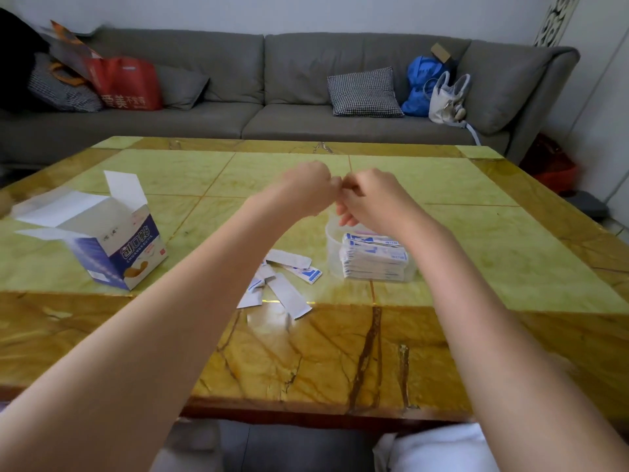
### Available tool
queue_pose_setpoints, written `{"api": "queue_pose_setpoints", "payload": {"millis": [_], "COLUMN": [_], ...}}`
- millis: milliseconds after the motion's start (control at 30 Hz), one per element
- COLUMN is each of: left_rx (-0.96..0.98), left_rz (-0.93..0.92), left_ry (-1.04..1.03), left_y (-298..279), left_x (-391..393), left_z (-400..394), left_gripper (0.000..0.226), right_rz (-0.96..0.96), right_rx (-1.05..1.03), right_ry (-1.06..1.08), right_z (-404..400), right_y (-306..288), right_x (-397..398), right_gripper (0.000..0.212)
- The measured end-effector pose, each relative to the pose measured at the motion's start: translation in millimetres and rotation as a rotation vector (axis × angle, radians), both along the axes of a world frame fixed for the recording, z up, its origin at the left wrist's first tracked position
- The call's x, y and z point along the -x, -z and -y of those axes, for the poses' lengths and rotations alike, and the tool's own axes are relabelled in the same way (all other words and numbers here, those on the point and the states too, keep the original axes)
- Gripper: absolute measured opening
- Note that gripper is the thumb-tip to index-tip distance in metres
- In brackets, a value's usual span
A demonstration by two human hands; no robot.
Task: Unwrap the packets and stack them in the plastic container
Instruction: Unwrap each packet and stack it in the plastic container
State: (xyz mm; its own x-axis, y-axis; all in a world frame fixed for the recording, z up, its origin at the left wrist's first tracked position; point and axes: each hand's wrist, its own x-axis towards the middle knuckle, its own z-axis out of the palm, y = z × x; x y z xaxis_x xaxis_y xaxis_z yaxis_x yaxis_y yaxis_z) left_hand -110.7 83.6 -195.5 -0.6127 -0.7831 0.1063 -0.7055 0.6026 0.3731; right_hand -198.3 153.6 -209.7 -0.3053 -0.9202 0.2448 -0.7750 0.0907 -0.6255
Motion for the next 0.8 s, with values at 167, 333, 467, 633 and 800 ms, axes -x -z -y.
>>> {"api": "queue_pose_setpoints", "payload": {"millis": [167, 333, 467, 633, 800], "left_rx": [0.013, -0.165, -0.11, -0.077, -0.105], "left_rz": [0.193, 0.345, 0.246, 0.151, 0.054], "left_ry": [-0.015, -0.045, -0.043, 0.003, 0.008], "left_y": [30, 71, 89, 96, 95], "left_x": [-70, -124, -137, -137, -137], "left_z": [7, 17, 20, 20, 23], "left_gripper": [0.029, 0.045, 0.051, 0.035, 0.018], "right_rz": [-0.125, -0.208, -0.215, -0.296, -0.199], "right_rx": [-0.186, -0.339, -0.326, -0.29, -0.174], "right_ry": [-0.158, -0.316, -0.401, -0.317, -0.235], "right_z": [14, 30, 36, 41, 29], "right_y": [38, 83, 95, 103, 100], "right_x": [-43, -70, -84, -89, -73], "right_gripper": [0.026, 0.047, 0.061, 0.046, 0.012]}}
